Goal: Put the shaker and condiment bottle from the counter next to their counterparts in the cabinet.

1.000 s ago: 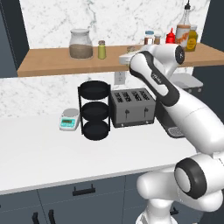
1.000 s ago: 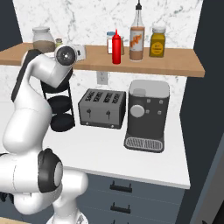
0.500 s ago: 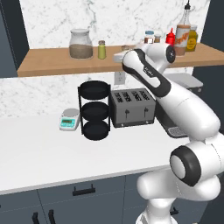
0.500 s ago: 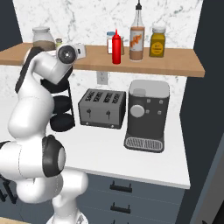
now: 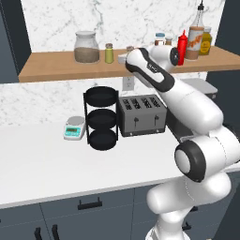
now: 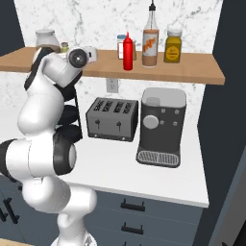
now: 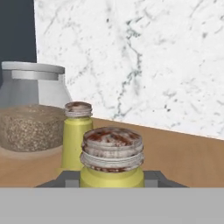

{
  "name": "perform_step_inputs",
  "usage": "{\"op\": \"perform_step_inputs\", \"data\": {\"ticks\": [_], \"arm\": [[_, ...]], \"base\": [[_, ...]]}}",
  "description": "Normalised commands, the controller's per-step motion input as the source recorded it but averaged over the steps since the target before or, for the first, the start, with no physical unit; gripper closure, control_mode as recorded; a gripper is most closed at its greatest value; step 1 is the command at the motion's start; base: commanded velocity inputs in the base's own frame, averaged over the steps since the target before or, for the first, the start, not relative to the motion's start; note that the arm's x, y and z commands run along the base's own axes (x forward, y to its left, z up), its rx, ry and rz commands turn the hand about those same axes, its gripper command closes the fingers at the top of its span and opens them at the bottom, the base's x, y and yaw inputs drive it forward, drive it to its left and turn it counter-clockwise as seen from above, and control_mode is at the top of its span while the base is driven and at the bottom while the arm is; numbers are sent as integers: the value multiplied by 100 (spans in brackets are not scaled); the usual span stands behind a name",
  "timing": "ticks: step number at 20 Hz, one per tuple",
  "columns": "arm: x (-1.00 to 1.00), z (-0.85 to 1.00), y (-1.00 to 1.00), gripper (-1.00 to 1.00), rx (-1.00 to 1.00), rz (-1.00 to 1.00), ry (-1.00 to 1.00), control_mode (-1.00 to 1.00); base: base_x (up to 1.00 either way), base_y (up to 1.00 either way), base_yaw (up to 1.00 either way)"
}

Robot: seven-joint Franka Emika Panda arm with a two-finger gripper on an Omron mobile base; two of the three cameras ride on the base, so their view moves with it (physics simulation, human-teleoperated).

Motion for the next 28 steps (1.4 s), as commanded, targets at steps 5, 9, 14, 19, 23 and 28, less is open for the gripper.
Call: {"op": "perform_step_inputs", "data": {"ticks": [5,9,14,19,23,28], "arm": [[38,-15,1,100,0,0,0,-100],[32,-19,0,100,0,6,0,-100],[29,-19,0,100,0,10,0,-100],[23,-13,0,100,0,10,0,-100],[6,-8,6,100,0,4,0,-100],[0,-9,16,100,0,1,-3,-100]], "base": [[0,0,0],[0,0,0],[0,0,0],[0,0,0],[0,0,0],[0,0,0]]}}
